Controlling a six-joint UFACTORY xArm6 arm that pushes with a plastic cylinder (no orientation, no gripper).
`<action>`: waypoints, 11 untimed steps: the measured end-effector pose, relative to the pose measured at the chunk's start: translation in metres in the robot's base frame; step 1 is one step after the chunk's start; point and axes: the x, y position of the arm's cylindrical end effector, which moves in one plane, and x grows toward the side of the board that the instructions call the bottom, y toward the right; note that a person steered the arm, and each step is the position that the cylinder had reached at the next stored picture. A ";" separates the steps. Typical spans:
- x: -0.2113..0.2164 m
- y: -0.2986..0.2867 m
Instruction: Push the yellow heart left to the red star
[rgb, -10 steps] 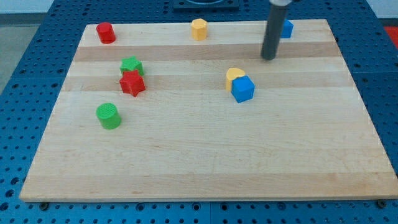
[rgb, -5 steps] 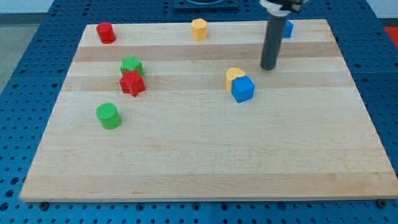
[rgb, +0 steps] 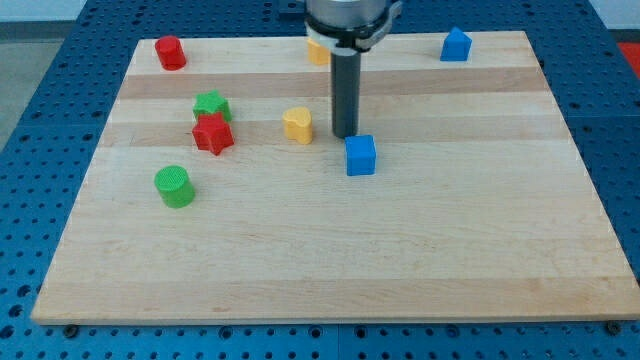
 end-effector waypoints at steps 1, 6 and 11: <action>-0.012 -0.027; 0.012 -0.049; 0.026 -0.090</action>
